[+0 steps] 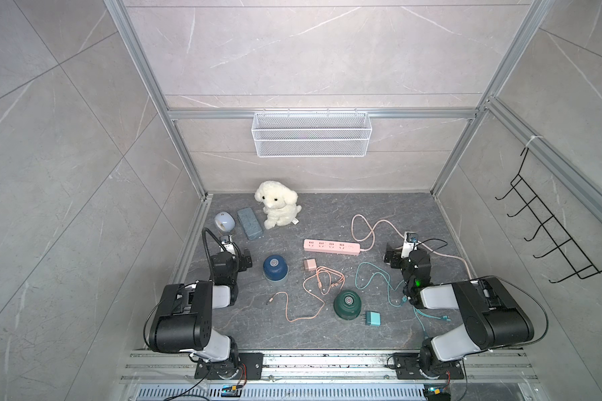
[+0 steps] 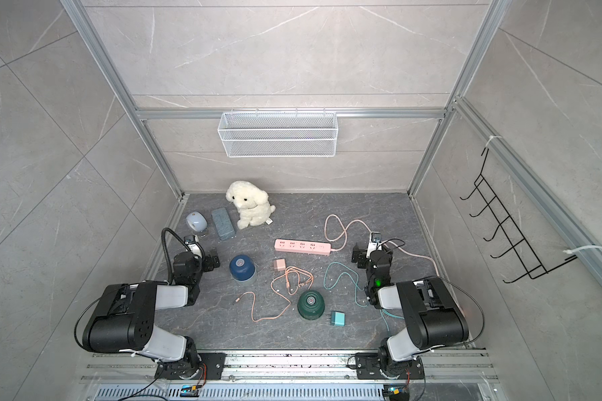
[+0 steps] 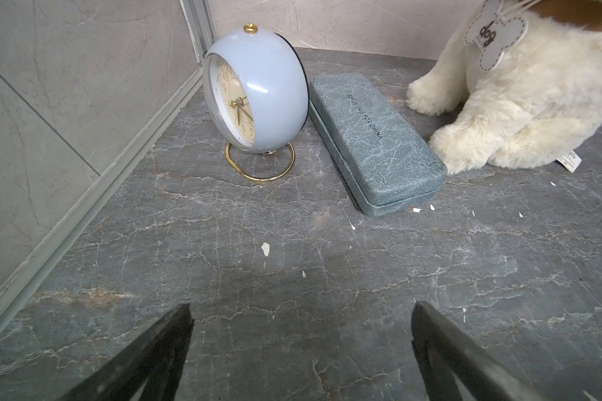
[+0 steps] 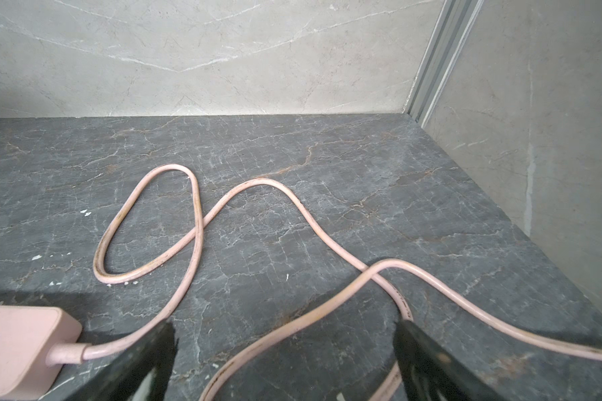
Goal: Charge the cordless meat grinders
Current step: Pick up the plug from the center of the board.
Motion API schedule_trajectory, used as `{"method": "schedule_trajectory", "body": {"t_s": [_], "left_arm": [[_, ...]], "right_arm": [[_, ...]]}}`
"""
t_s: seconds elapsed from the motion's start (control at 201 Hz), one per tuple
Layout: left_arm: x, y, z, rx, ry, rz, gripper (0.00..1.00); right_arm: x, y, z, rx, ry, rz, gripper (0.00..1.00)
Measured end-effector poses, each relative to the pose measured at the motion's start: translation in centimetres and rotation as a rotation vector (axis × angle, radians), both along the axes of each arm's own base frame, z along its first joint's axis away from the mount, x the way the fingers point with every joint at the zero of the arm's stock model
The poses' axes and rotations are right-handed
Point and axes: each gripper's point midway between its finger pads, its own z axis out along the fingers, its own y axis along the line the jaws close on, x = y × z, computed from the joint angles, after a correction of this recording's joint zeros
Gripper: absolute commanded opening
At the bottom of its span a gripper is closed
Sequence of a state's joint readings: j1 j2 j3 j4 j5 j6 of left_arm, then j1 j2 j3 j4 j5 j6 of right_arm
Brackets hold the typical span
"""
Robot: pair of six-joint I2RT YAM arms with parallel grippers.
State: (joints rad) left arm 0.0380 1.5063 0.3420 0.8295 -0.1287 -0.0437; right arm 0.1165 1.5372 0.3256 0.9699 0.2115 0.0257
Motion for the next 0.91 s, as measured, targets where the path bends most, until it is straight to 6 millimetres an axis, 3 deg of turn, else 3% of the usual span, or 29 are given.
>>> {"method": "schedule_trajectory", "body": {"t_s": [0.13, 0.199, 0.379, 0.438, 0.513, 0.663, 0.907], "left_arm": [[-0.3, 0.5, -0.1, 0.009, 0.022, 0.028, 0.99], [-0.6, 0.8, 0.5, 0.015, 0.047, 0.046, 1.00], [0.5, 1.1, 7.0, -0.012, -0.020, 0.074, 0.99], [0.9, 0.9, 9.0, -0.032, -0.034, 0.076, 0.99], [0.9, 0.5, 10.7, -0.070, -0.040, 0.075, 0.99], [-0.1, -1.1, 11.3, -0.166, -0.001, 0.047, 0.99], [-1.8, -4.6, 9.3, -0.257, 0.136, -0.028, 0.99]], "right_arm": [[0.0, 0.3, -0.4, 0.000, 0.042, 0.016, 1.00], [0.6, 0.7, 0.5, -0.002, 0.079, 0.038, 1.00], [3.9, 3.7, 7.4, 0.026, 0.061, 0.178, 0.97], [4.5, 5.6, 9.0, 0.003, 0.077, 0.253, 0.97], [4.4, 9.4, 10.1, -0.051, 0.109, 0.386, 0.95], [2.6, 17.1, 9.1, -0.158, 0.186, 0.691, 0.91], [-1.6, 25.2, 5.0, -0.270, 0.298, 1.135, 0.89]]}}
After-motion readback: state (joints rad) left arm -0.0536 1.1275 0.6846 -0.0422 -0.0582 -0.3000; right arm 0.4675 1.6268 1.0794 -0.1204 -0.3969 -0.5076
